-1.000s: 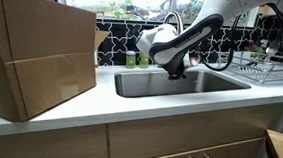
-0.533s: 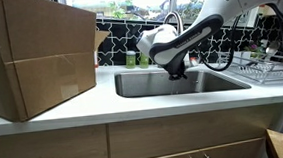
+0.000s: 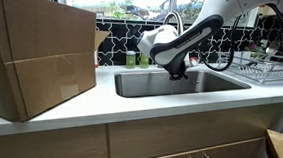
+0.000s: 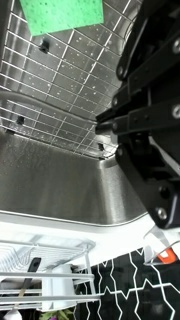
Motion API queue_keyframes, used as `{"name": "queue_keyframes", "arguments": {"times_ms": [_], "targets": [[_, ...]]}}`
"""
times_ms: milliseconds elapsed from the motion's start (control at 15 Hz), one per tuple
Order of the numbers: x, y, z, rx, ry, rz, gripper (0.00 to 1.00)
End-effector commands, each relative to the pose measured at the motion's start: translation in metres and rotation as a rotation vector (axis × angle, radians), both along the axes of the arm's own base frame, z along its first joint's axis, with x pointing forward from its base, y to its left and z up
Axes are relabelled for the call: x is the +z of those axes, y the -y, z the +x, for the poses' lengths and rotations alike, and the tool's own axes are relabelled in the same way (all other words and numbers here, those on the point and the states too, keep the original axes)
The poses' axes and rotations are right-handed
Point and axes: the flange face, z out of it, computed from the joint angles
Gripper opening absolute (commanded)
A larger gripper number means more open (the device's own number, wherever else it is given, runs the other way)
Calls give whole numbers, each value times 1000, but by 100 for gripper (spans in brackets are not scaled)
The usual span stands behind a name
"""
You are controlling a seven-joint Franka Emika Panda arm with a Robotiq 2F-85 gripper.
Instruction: Put the fork over the running water
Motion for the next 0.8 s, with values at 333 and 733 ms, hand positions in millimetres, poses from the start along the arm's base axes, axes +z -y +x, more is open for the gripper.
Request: {"name": "queue_keyframes", "arguments": {"times_ms": [333, 733], "targets": [[-13, -9, 8, -44, 27, 50, 1], [-42, -14, 49, -146, 302, 102, 1]]}}
